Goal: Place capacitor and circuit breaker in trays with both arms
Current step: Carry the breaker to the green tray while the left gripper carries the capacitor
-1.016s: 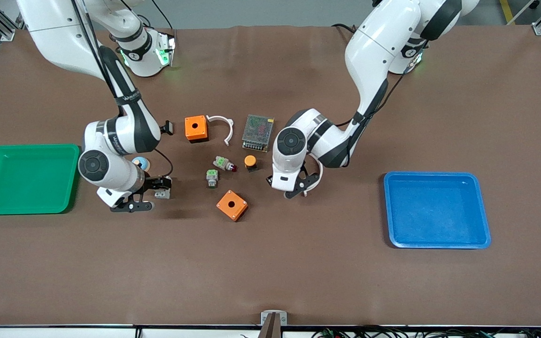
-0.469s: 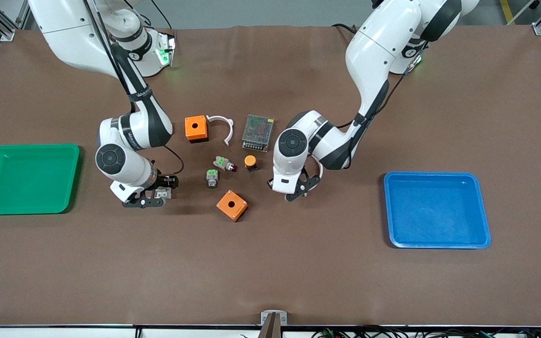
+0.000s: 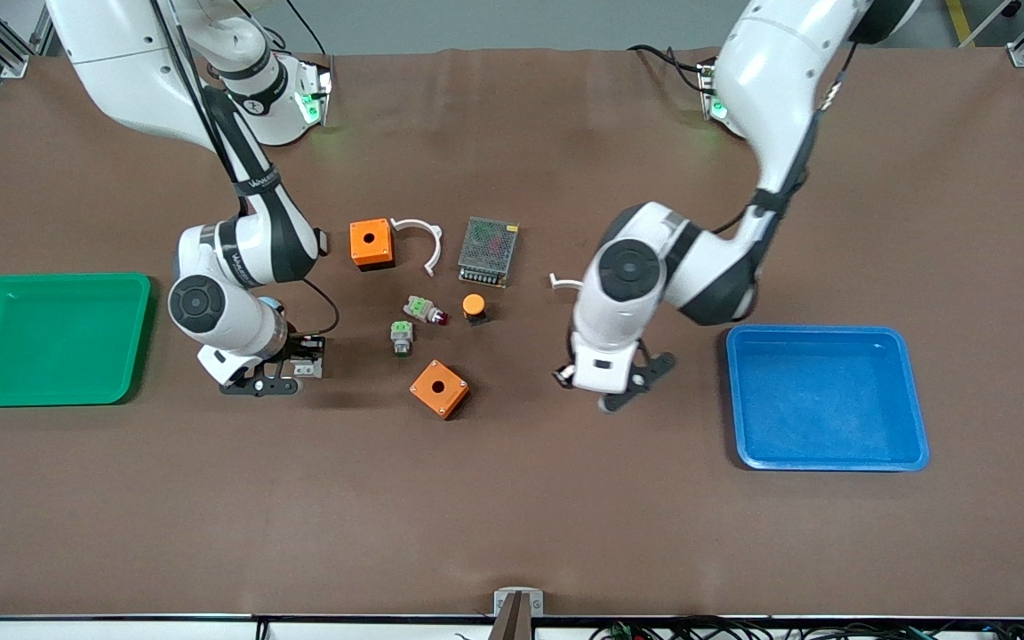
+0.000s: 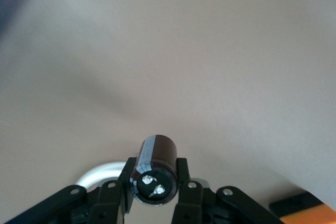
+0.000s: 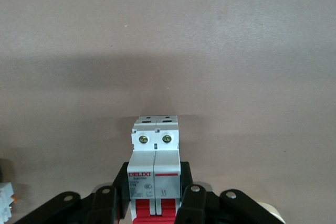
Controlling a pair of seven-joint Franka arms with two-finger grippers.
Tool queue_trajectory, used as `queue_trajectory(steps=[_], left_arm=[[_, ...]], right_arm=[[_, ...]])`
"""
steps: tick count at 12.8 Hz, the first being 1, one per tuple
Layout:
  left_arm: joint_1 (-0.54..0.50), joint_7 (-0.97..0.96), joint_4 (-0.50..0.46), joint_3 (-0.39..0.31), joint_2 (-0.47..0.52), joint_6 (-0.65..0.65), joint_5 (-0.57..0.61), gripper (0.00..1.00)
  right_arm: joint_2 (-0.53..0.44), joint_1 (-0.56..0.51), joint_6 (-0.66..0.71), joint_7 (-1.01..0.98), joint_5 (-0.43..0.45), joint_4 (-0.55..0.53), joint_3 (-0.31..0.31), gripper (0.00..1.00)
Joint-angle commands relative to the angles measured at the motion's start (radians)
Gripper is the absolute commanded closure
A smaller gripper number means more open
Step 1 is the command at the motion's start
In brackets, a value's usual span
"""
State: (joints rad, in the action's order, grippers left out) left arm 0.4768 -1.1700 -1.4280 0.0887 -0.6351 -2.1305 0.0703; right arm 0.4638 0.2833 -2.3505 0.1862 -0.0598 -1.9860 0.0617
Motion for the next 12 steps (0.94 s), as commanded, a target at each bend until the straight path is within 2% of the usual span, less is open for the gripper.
queue_trajectory(steps=[1,7,10,12], left_arm=[[-0.104,0.192,-0.061,0.008,0.103,0.090,0.019,1.00],[-0.335,0.565,-0.163,0.011,0.140,0.103,0.019,1.00],[-0.458,0.789,-0.235,0.011,0.143,0.026,0.020,1.00],[-0.530,0.944,-0.313,0.011,0.138,-0.104,0.020,1.00]], right_arm=[[-0.039,-0.021,0.058,-0.025,-0.014,0.018,0.000,0.87],[-0.077,-0.251,0.544,-0.215,-0.006,0.323,0.000,0.87],[-0.076,-0.427,0.611,-0.416,0.005,0.400,0.001,0.87],[-0.070,-0.534,0.596,-0.499,0.059,0.403,0.001,0.87]])
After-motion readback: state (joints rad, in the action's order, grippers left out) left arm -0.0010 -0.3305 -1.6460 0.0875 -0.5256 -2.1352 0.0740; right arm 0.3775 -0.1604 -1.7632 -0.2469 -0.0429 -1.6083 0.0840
